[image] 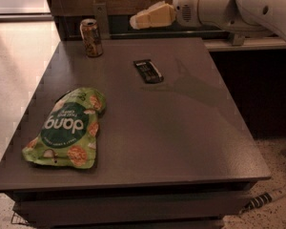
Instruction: Pick orange can
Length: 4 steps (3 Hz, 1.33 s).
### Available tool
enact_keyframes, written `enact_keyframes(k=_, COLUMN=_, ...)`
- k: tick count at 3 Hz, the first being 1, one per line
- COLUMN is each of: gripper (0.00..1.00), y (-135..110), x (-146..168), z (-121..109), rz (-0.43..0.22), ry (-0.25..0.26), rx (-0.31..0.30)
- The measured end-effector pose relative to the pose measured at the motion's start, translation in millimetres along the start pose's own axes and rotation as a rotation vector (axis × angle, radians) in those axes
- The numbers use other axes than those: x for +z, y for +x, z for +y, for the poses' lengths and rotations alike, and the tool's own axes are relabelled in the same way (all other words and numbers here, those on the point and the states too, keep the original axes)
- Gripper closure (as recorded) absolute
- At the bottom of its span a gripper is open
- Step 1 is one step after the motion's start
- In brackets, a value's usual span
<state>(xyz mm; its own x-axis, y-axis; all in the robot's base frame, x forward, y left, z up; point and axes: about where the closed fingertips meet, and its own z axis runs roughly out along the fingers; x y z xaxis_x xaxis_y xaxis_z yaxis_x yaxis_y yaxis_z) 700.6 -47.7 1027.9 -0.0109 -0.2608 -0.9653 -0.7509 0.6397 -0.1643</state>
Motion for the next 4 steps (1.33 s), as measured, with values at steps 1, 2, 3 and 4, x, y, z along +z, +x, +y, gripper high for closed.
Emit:
enact_keyframes(k=1, gripper=0.0, y=13, x=48, z=-7, rz=-0.016, ry=-0.018, rx=0.02)
enact_keyframes(k=2, gripper=0.0, y=32, x=107, z=-4, rz=-0.041, ry=-0.063, rx=0.057)
enact_keyframes(k=3, gripper=0.0, y=44, x=141, z=2, rz=-0.044, ry=-0.097, rx=0.087)
enact_keyframes(k=4, gripper=0.0, y=68, x=187, z=11, rz=-0.047, ry=-0.137, rx=0.145)
